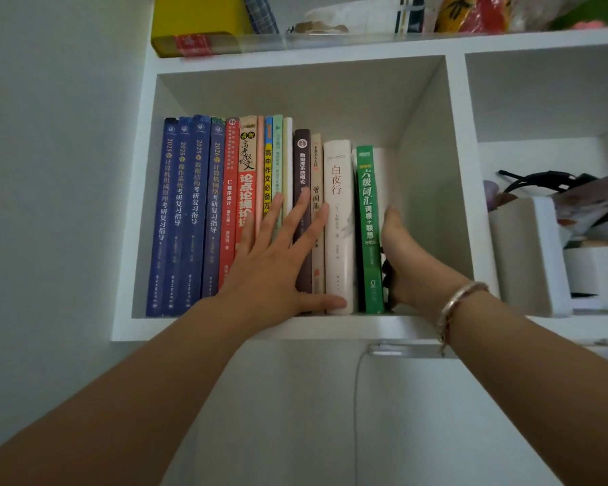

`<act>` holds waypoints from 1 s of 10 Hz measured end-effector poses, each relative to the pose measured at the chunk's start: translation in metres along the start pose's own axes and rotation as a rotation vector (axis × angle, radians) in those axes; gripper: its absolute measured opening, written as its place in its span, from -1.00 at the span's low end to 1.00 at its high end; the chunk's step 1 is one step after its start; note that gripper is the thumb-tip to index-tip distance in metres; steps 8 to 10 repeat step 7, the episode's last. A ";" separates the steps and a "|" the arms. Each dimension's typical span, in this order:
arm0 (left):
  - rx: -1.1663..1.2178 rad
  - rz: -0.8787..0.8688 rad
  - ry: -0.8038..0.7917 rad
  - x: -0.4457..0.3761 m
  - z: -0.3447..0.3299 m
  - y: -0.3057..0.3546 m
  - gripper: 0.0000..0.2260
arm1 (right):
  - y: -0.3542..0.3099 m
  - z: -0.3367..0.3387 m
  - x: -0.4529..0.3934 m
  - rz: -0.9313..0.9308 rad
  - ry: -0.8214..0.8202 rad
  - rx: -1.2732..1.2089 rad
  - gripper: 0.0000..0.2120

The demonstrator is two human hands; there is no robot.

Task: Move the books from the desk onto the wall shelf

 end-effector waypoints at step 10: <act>0.034 0.049 -0.092 0.037 0.030 -0.005 -0.37 | -0.019 0.007 0.068 0.309 0.121 0.501 -0.55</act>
Point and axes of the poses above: each hand's wrist, its own x-axis away from the middle knuckle, its own z-axis out of the back of the hand, y = z × x, the point moved 6 cm from there along -x, towards the middle knuckle, and after that the axes turned 9 degrees about -x, right-handed, at the moved point
